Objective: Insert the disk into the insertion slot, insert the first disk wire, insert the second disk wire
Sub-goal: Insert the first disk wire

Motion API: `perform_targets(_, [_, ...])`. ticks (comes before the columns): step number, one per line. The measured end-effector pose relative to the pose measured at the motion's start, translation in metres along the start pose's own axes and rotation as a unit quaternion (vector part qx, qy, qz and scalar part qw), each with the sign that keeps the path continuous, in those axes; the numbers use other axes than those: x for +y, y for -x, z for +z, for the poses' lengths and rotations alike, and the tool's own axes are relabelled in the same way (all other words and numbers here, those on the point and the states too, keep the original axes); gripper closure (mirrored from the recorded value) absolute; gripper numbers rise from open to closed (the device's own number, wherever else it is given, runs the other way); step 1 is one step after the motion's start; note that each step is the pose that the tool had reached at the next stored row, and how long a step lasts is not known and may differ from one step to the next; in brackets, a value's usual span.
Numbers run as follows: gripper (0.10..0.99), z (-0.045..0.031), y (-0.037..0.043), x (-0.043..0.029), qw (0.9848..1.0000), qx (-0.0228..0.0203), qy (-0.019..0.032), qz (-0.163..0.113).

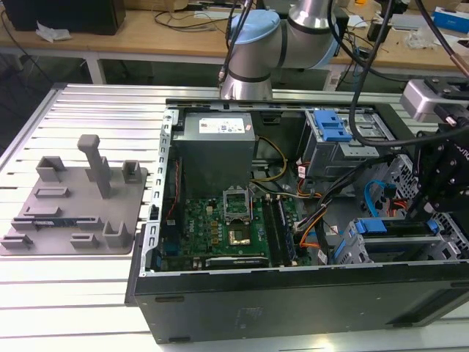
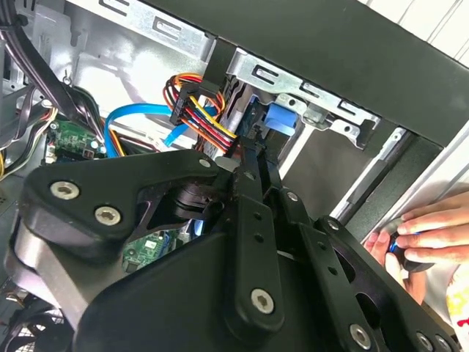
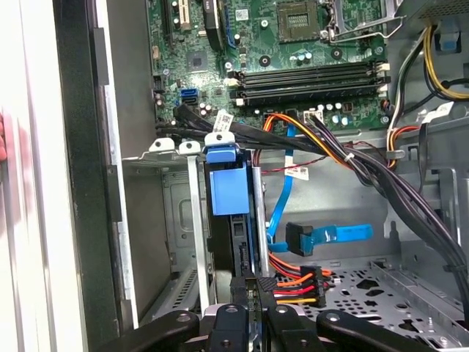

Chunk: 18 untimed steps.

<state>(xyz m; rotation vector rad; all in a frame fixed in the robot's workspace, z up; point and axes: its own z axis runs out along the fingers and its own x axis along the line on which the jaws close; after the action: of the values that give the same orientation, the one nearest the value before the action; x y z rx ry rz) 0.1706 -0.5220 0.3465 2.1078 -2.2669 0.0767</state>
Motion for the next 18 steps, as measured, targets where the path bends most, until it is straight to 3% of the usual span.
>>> perform_targets(18, [0.918,0.0082,-0.0010,-0.0001,1.0000,-0.0004,0.0001,-0.003])
